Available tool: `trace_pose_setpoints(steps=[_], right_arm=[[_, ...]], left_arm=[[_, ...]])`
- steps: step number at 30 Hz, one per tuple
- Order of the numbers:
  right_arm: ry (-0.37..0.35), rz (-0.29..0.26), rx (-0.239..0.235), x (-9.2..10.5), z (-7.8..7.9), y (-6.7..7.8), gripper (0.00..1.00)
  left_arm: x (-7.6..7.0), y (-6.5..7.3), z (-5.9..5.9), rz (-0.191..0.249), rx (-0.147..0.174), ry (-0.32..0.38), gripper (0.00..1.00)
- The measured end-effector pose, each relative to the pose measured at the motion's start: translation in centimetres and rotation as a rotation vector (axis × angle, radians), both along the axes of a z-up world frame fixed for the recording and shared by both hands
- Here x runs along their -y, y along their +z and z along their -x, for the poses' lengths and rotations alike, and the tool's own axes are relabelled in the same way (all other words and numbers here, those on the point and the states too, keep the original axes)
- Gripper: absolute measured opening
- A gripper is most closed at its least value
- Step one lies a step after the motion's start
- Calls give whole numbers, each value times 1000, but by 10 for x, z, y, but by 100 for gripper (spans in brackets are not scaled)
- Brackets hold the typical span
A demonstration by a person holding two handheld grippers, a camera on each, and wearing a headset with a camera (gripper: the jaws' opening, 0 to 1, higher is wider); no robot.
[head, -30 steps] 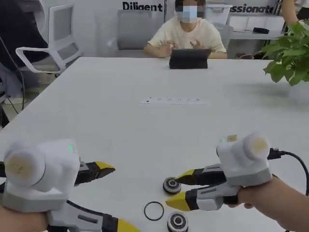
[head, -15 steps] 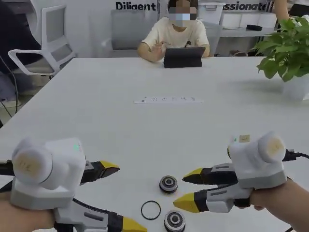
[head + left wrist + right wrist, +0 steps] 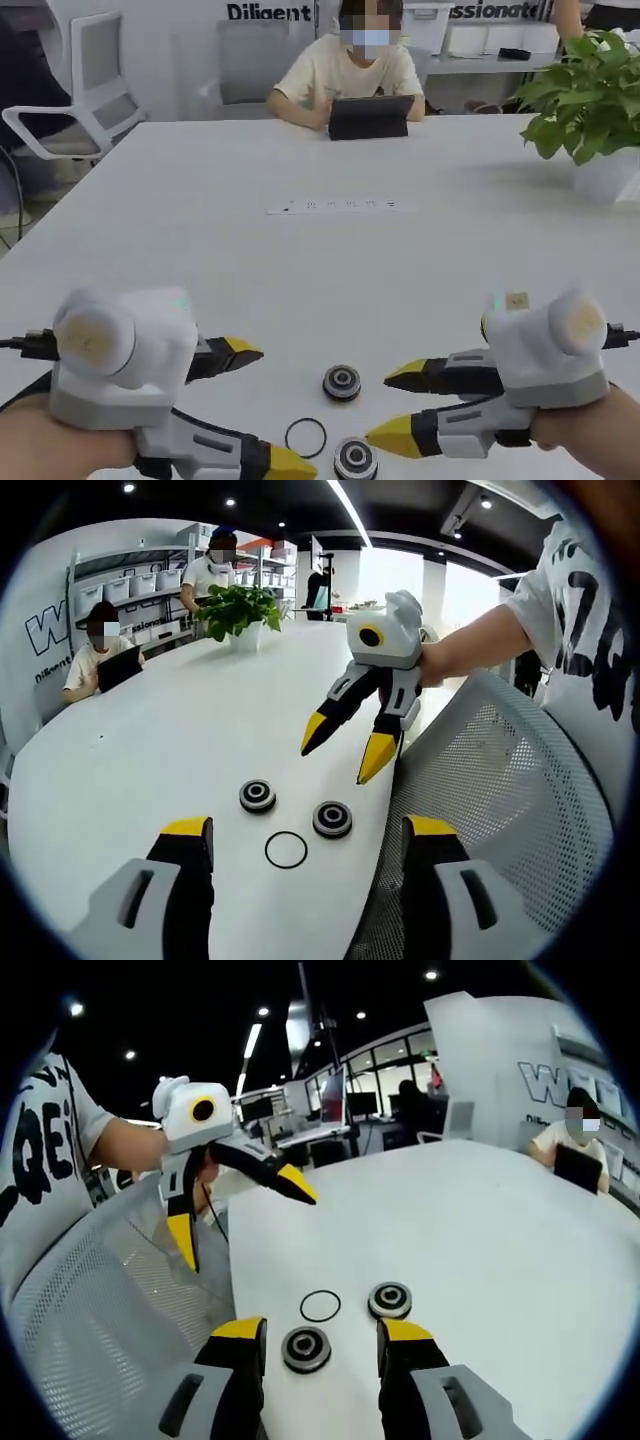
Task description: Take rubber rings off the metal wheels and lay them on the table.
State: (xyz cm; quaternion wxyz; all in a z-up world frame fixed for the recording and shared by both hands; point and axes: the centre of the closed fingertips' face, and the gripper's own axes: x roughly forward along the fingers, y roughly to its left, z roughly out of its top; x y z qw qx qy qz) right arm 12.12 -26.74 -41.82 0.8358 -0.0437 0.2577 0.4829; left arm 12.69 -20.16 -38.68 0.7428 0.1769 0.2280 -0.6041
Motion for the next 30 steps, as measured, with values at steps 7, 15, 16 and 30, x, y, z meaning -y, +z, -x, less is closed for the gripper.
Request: trace_pose_setpoints(steps=[7,15,16,30], right_arm=[[3,9,-2,2,5,-7,42],[3,10,-23,1,12,-20,41],[3,10,-26,1,13,-21,41],[10,15,-40,-1,22,-33,41]], left_arm=[[9,-6,0,-6,-15,-18,70],[19,-14,4,-19,-35,-48,65],[19,-15,4,-20,-35,-49,64],[25,-27,9,-38,-55,-72,56]])
